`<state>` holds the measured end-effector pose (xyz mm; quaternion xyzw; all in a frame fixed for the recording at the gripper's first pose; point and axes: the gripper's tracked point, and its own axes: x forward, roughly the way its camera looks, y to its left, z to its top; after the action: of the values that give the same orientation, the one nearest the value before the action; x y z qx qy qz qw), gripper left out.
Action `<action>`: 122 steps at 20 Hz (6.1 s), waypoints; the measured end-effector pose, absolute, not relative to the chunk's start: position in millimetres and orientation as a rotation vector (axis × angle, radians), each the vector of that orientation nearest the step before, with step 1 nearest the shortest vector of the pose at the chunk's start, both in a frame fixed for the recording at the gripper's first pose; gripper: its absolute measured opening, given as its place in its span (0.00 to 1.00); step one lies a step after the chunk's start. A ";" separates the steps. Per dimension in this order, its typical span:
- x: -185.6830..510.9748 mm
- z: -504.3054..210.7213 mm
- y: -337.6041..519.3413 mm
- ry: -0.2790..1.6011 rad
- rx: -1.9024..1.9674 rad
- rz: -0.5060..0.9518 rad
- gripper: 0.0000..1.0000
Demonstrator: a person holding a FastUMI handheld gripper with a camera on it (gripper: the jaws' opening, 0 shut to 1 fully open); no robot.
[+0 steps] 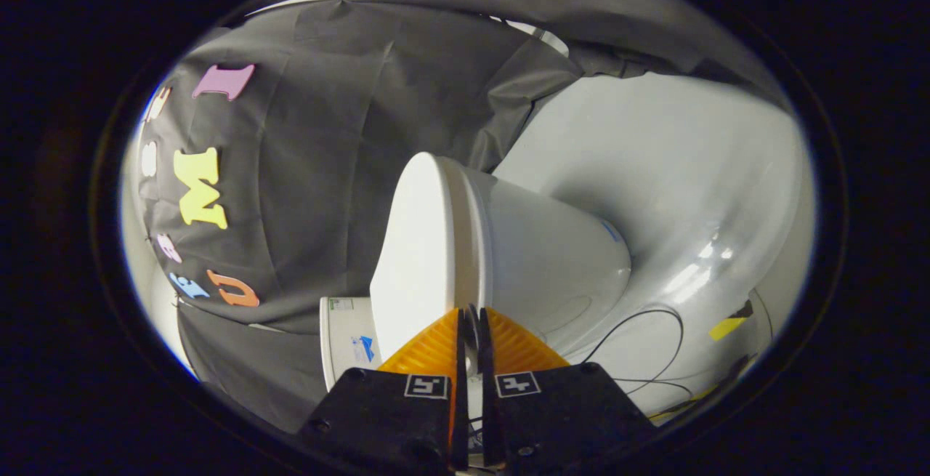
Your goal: Open the toilet lid.
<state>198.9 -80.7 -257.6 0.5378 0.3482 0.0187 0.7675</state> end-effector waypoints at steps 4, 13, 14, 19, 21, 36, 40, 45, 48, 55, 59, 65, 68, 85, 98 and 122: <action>200.6 -231.9 -74.0 0.731 1.160 0.045 0.10; 200.3 -183.2 -60.0 0.685 1.136 0.050 0.10; 198.8 -177.1 -56.6 0.680 1.128 0.057 0.10; 198.3 -144.3 -38.9 0.650 1.078 0.111 0.10; 198.5 -131.5 -30.2 0.643 1.033 0.135 0.10; 194.8 -67.1 21.4 0.613 0.875 0.174 0.10; 194.5 -55.7 33.7 0.615 0.829 0.165 0.10; 194.4 -43.8 47.9 0.621 0.759 0.140 0.10; 194.2 -36.7 56.6 0.612 0.725 0.138 0.10; 193.2 -20.6 74.3 0.621 0.608 0.109 0.10; 196.3 -12.2 91.1 0.627 0.525 0.099 0.10; 201.4 1.6 110.8 0.618 0.476 0.092 0.10; 202.6 8.4 120.0 0.623 0.439 0.096 0.10; 203.2 35.7 204.7 0.567 0.232 0.158 0.15; 199.3 42.8 257.7 0.532 0.102 0.205 0.15; 199.3 41.6 345.9 0.491 -0.121 0.267 0.15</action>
<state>199.3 345.9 41.6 -0.0597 0.2420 0.1318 0.9594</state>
